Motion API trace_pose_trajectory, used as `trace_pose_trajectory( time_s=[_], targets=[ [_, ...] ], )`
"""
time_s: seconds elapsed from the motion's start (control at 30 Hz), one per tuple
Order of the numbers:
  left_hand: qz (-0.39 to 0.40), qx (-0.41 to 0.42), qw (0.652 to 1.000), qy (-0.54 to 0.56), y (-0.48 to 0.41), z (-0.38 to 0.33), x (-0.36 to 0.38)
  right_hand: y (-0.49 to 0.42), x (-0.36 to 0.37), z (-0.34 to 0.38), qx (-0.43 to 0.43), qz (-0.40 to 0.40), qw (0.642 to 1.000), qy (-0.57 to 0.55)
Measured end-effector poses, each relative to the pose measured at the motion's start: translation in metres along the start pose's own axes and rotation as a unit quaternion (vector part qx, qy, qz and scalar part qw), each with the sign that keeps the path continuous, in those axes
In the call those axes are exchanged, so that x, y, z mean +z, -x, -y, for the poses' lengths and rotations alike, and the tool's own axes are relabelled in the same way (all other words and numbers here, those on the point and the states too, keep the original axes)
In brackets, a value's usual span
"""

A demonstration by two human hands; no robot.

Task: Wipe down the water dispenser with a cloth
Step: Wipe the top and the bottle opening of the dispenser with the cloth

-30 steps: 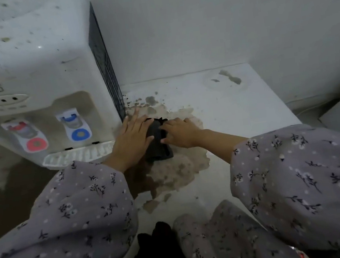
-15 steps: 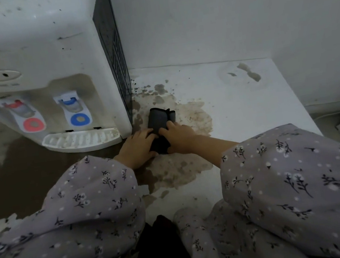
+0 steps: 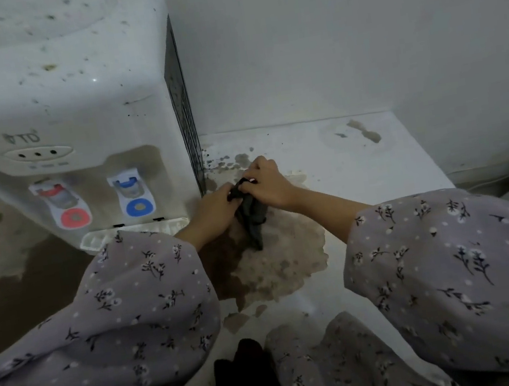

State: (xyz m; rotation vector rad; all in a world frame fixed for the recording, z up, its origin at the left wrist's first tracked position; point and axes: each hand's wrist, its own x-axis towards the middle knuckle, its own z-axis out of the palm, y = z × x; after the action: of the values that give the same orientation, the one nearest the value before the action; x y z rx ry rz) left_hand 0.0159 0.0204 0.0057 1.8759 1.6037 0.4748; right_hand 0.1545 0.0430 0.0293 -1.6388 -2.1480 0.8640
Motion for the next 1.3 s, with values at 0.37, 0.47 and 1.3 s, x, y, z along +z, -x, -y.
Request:
trace_pose_trajectory(
  time_s=[0.37, 0.47, 1.3],
  targets=[
    [-0.028, 0.066, 0.988, 0.136, 0.006, -0.041, -0.031, 0.007, -0.077, 0.039, 0.001, -0.07, 0.971, -0.226],
    [-0.025, 0.032, 0.989, 0.143, 0.006, -0.043, -0.033, 0.011, -0.092, 0.044, 0.001, -0.111, 0.959, -0.26],
    [-0.067, -0.104, 0.905, 0.408, 0.008, -0.105, -0.101, 0.055, -0.075, 0.045, -0.254, -0.144, 0.947, -0.132]
  ],
)
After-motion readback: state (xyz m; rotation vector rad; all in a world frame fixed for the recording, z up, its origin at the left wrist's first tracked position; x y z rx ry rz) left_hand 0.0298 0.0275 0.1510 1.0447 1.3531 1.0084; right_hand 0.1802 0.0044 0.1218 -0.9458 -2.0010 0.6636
